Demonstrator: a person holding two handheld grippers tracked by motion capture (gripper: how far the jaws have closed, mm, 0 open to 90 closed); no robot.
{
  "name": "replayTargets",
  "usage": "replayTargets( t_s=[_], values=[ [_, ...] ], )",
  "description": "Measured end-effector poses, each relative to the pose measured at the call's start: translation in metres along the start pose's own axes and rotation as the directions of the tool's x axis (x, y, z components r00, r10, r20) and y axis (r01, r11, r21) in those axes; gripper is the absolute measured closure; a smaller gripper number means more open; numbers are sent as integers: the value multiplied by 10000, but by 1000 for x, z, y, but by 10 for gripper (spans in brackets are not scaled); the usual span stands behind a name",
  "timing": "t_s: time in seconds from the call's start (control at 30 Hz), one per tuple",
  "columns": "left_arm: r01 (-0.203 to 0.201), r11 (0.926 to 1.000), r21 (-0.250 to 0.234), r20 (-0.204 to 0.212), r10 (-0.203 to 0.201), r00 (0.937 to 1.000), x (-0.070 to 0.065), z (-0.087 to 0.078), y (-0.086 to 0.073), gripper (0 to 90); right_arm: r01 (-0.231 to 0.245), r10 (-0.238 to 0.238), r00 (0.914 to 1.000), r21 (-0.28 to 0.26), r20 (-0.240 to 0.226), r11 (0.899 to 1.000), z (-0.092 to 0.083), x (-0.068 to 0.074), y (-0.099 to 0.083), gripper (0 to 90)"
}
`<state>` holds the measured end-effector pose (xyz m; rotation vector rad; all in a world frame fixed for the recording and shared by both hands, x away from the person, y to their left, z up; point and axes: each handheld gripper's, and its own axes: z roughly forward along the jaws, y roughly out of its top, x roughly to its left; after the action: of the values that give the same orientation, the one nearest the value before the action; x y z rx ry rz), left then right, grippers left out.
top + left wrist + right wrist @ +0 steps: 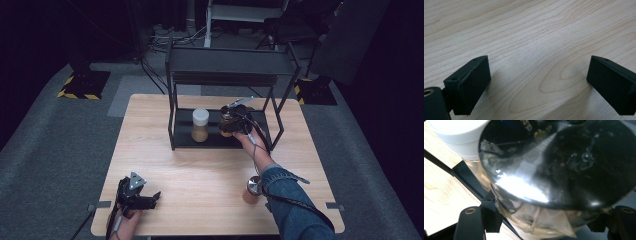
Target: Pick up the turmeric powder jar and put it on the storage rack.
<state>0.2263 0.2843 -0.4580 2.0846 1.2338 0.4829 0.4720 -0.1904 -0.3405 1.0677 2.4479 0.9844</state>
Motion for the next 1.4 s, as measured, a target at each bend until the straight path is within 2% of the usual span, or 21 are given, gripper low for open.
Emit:
replayTargets(
  t_s=[0.23, 0.43, 0.7, 1.07, 1.23, 1.4],
  values=[
    [-3, 10000, -16, -23, 3, 10000, 0, 0, 0, 53, 123, -121, 9999, 315, -52, 9994, 17, -9, 2, 307],
    [36, 10000, -20, -49, -36, 10000, -1, 0, 0, 52, 300, -281, 9986, 404, -448, 9987, 30, -23, 3, 307],
    [67, 10000, -18, -73, -67, 10000, -1, 0, 0, 52, 173, -132, 9965, 498, -824, 9986, 36, -35, 0, 307],
    [71, 10000, -26, -74, -71, 9999, -1, 0, 0, 52, 644, -592, 9944, 576, -874, 9963, 32, -30, 7, 307],
    [63, 10000, -1, -71, -63, 10000, -1, 0, 0, 52, 1068, -1003, 9928, 1047, -659, 9888, 35, -29, 12, 307],
    [78, 10000, -21, -95, -78, 9999, -1, 0, 0, 52, 1261, -1197, 9899, 864, -754, 9883, 38, -36, 5, 307]
  ],
)
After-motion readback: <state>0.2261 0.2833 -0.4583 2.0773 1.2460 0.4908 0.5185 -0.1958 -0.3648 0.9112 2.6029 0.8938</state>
